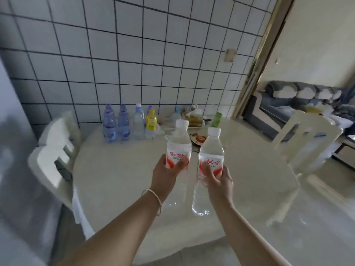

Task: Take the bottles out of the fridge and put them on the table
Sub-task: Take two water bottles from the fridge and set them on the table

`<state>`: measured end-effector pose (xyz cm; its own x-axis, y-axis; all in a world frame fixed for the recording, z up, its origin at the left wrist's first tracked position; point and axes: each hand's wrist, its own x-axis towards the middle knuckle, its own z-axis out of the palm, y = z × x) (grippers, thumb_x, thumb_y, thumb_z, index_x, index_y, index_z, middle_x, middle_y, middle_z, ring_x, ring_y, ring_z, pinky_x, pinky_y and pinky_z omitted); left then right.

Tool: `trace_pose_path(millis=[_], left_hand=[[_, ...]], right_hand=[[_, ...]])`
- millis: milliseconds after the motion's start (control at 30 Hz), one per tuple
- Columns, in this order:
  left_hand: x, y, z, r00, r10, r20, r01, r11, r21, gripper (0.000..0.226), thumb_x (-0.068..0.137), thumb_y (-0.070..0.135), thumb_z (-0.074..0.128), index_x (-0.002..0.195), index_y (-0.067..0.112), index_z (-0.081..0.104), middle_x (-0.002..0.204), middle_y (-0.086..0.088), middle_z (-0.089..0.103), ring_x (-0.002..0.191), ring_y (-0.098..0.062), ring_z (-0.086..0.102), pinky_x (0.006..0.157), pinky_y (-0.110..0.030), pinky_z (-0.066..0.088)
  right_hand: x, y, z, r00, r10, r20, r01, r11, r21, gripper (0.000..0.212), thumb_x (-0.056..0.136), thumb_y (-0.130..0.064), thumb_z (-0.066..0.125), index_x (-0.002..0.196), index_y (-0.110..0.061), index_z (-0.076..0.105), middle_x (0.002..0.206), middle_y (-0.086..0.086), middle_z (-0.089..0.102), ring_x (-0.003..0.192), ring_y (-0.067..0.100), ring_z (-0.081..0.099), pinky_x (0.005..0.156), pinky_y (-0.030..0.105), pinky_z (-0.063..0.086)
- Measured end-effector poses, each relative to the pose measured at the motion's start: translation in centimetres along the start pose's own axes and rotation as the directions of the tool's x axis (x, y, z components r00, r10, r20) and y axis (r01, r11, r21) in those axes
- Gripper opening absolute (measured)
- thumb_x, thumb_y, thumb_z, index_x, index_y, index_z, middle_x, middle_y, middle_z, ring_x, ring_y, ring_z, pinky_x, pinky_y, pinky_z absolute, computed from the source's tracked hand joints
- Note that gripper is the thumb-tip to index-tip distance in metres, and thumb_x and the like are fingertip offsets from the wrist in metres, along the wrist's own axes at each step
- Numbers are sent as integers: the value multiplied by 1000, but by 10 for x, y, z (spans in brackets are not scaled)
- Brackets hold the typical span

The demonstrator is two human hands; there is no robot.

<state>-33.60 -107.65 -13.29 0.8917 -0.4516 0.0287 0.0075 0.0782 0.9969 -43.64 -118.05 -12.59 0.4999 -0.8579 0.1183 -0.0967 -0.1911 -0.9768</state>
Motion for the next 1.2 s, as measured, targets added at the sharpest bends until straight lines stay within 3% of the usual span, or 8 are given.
trace_pose_path(millis=[67, 200, 467, 633, 733, 833, 1067, 1200], left_hand=[[26, -14, -16, 997, -31, -70, 32, 999, 12, 38, 73, 40, 75, 99, 15, 65, 89, -1, 72, 78, -15, 67, 63, -18, 50], [90, -43, -59, 980, -56, -192, 74, 993, 88, 63, 50, 63, 69, 96, 20, 64, 90, 2, 72, 86, -16, 68, 79, -30, 54], [228, -81, -141, 956, -98, -277, 144, 978, 153, 67, 52, 64, 72, 102, 21, 63, 94, 3, 73, 87, -14, 69, 79, -31, 56], [281, -99, -181, 919, -81, -386, 177, 960, 218, 49, 65, 35, 83, 101, 18, 55, 87, 8, 65, 77, -6, 63, 62, -13, 47], [307, -113, -202, 903, -91, -419, 194, 958, 210, 49, 63, 27, 85, 99, 17, 52, 84, 10, 63, 75, -7, 61, 60, -12, 47], [328, -128, -221, 894, -143, -424, 223, 964, 144, 51, 63, 21, 85, 104, 17, 55, 90, 6, 66, 78, -6, 63, 60, -9, 49], [373, -157, -258, 918, -171, -359, 225, 967, 116, 56, 58, 17, 88, 105, 20, 59, 95, 2, 71, 79, -4, 67, 68, -17, 53], [391, -164, -266, 942, -154, -299, 209, 964, 164, 69, 44, 35, 86, 107, 23, 60, 96, 3, 71, 81, 0, 67, 68, -14, 52]], right_hand=[[21, 8, 28, 997, -4, 76, 6, 1000, -17, 64, 46, -73, 58, 81, -18, 58, 70, 0, 66, 65, 18, 63, 60, 36, 52], [63, 21, 99, 975, 16, 222, -15, 1000, -8, 61, 47, -70, 61, 84, -21, 59, 74, 2, 69, 69, 20, 66, 65, 42, 56], [150, 36, 257, 913, 56, 404, -52, 998, -21, 39, 63, -48, 75, 81, -23, 52, 77, -1, 64, 70, 18, 61, 61, 29, 48], [194, 58, 336, 869, 105, 484, -104, 994, -28, 69, 53, -52, 78, 99, -4, 57, 87, 11, 68, 73, 21, 65, 60, 29, 49], [212, 73, 369, 843, 132, 522, -118, 991, -61, 55, 60, -32, 85, 100, -8, 56, 88, 5, 66, 73, 18, 62, 60, 25, 46], [225, 87, 393, 789, 160, 593, -120, 987, -107, 47, 64, -21, 85, 102, -15, 57, 91, -2, 68, 79, 12, 64, 65, 21, 47], [256, 109, 444, 722, 153, 675, -108, 988, -110, 52, 57, -23, 85, 101, -21, 59, 90, -4, 69, 78, 9, 64, 69, 25, 51], [272, 123, 466, 724, 184, 665, -99, 982, -164, 65, 47, -41, 85, 104, -22, 58, 94, -1, 69, 85, 18, 66, 75, 39, 57]])
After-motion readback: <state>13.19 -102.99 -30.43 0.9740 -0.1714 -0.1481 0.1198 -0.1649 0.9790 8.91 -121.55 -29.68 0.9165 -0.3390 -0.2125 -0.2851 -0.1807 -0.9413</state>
